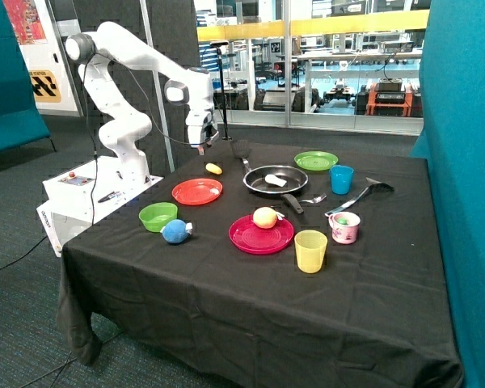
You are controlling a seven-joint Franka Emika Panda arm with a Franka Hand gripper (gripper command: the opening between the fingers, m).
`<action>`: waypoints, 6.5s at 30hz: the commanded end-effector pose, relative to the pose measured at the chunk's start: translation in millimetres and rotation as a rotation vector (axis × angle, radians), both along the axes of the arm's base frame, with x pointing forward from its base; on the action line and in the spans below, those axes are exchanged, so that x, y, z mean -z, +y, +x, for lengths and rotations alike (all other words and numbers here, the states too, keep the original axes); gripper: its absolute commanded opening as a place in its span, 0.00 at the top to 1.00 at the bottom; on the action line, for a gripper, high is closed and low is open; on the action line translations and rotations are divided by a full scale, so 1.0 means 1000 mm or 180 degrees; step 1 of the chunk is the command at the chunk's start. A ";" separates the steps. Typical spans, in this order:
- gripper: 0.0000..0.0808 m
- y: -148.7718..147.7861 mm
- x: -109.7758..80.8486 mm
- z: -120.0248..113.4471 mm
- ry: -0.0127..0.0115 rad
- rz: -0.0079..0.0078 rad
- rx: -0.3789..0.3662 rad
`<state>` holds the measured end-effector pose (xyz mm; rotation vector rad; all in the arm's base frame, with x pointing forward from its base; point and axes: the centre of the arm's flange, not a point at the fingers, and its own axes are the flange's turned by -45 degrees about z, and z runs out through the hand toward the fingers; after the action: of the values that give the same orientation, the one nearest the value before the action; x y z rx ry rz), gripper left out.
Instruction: Cook the vegetables
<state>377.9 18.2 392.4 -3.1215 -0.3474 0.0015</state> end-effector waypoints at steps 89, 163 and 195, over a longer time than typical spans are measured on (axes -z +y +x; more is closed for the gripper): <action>0.22 0.072 0.109 -0.025 -0.00029 -0.00029 0.0949; 1.00 0.061 0.072 -0.018 -0.00031 -0.00027 0.0629; 1.00 0.054 0.000 0.091 -0.00032 -0.00025 0.0199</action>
<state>428.1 74.1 374.8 -3.1303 -0.2079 -0.0107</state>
